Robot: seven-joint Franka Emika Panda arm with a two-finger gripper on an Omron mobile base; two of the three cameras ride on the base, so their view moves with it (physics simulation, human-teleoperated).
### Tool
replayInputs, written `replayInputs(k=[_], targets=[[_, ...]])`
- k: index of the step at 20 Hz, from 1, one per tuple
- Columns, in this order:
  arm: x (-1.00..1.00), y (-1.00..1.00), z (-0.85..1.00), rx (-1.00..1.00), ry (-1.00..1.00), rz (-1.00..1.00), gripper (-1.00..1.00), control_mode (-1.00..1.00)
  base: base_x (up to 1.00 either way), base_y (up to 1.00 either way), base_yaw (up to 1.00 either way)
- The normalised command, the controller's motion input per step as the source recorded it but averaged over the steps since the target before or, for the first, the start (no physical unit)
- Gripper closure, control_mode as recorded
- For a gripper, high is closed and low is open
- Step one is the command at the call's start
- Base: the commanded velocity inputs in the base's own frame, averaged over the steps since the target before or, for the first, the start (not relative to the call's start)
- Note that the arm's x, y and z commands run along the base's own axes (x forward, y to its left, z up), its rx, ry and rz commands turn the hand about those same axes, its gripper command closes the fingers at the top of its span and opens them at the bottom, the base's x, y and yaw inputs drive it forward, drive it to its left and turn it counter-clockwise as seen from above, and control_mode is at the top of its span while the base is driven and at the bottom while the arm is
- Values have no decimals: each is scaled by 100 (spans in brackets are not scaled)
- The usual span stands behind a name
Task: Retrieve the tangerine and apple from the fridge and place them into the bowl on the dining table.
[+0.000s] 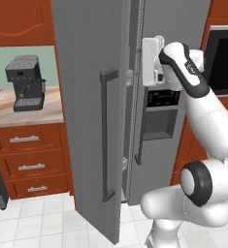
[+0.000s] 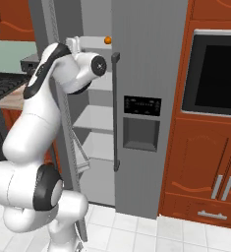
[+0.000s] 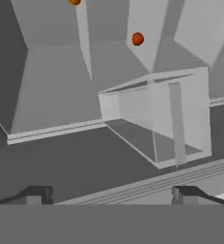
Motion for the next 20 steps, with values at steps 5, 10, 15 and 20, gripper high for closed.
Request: replayInputs(k=[5,10,15,20], targets=[[7,100,0,-16,0,17,-100,-100,0,0,0],[-78,100,0,-22,-1,23,-100,-100,0,0,0],[-55,100,-16,-20,0,25,-100,-100,0,0,0],[29,100,-51,-11,2,15,-100,-100,0,0,0]])
